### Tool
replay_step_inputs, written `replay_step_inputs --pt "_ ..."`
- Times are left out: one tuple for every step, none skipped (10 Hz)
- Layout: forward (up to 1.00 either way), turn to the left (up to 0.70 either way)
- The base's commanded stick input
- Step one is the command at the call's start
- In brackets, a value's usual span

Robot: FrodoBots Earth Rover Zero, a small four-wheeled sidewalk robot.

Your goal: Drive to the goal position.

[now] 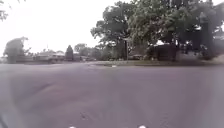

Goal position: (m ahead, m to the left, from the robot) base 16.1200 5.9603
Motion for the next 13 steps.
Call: replay_step_inputs --pt "1.00 0.00" --pt "1.00 0.00" --pt "1.00 0.00" --pt "1.00 0.00" --pt "1.00 0.00" --pt "1.00 0.00" --pt "1.00 0.00" --pt "1.00 0.00" --pt "1.00 0.00" --pt "1.00 0.00" --pt "1.00 0.00" --pt "1.00 0.00" --pt "1.00 0.00"
